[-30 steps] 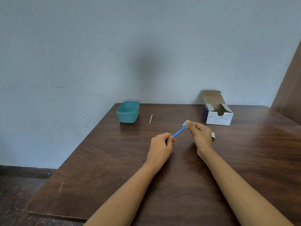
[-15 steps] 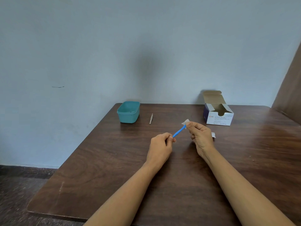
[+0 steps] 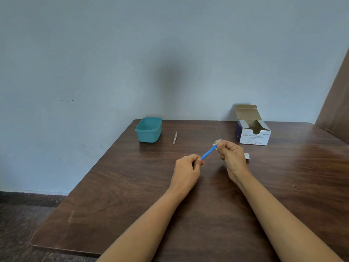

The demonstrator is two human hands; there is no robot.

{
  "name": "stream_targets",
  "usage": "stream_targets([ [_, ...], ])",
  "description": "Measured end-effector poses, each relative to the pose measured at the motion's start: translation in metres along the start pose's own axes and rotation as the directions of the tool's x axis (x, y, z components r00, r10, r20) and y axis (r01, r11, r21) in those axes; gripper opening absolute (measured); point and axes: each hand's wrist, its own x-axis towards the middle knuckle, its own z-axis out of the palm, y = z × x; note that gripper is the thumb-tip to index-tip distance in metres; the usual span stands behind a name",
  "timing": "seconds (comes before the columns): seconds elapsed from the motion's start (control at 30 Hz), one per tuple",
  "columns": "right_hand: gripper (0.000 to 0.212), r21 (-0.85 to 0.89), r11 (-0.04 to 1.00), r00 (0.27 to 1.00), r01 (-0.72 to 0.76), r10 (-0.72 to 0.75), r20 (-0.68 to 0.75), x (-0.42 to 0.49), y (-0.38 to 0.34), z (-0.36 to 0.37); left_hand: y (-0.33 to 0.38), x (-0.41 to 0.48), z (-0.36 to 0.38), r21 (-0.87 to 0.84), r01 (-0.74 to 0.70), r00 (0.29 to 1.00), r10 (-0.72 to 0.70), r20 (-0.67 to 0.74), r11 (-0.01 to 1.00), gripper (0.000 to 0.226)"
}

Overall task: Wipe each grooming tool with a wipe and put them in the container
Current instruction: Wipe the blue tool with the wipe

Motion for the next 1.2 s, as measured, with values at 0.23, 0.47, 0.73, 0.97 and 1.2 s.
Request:
stream_targets([
  [0.23, 0.009, -0.015, 0.999, 0.996, 0.048, -0.047, 0.074, -0.001, -0.004, -0.005, 0.002, 0.0, -0.005, -0.018, -0.007, 1.0, 0.006, -0.018, 1.0, 0.02],
  [0.47, 0.019, -0.272, 0.926, 0.965, 0.26, -0.257, 0.05, 0.004, 0.005, -0.007, 0.001, 0.0, -0.002, -0.042, -0.011, 1.0, 0.01, -0.01, 0.999, 0.02],
  [0.73, 0.014, -0.058, 0.986, 0.987, 0.157, -0.159, -0.033, 0.0, 0.002, 0.001, 0.003, 0.0, -0.001, -0.033, -0.026, 1.0, 0.027, 0.009, 0.999, 0.019],
  [0.97, 0.023, -0.011, 0.987, 0.979, 0.162, -0.162, -0.122, -0.006, -0.003, 0.004, 0.008, -0.002, -0.001, -0.066, -0.055, 0.998, 0.057, 0.029, 0.996, 0.019],
  [1.2, 0.014, -0.034, 0.981, 0.95, 0.189, -0.191, -0.249, -0.004, 0.002, 0.006, 0.011, -0.004, 0.0, -0.099, -0.068, 0.997, 0.072, 0.036, 0.993, 0.02],
])
